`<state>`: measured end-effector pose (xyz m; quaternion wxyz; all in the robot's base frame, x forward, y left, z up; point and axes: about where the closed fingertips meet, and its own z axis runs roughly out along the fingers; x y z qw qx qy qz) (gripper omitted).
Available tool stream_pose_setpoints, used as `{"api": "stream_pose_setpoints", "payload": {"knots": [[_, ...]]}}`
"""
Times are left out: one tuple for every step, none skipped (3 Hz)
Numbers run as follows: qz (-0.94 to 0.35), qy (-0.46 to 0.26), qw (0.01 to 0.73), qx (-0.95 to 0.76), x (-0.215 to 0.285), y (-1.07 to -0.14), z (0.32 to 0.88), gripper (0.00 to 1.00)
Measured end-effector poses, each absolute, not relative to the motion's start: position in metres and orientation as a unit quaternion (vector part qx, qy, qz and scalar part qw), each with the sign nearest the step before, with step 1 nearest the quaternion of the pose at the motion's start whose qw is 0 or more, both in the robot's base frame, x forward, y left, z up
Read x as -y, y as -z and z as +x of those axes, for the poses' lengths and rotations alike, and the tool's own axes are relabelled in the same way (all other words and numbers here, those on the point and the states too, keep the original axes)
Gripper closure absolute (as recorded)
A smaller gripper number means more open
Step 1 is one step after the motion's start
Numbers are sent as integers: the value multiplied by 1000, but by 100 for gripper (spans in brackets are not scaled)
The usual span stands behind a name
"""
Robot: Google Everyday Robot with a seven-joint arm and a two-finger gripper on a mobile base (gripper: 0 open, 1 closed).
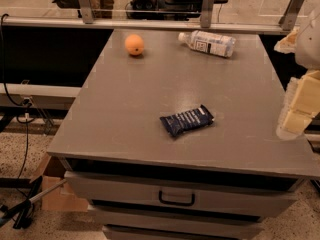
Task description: Move rxbar blueberry near orange
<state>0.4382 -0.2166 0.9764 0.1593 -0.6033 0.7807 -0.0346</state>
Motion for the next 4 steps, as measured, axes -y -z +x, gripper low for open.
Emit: {"api": "stream_pose_setpoints", "payload": {"knots": [[-603,35,159,-781,217,-976,438,0],[-618,1,178,-766,217,-972,444,0],[-659,-90,217,-715,214,-954,464,0],[-702,-163,273,-637,194,-943,475,0]]}}
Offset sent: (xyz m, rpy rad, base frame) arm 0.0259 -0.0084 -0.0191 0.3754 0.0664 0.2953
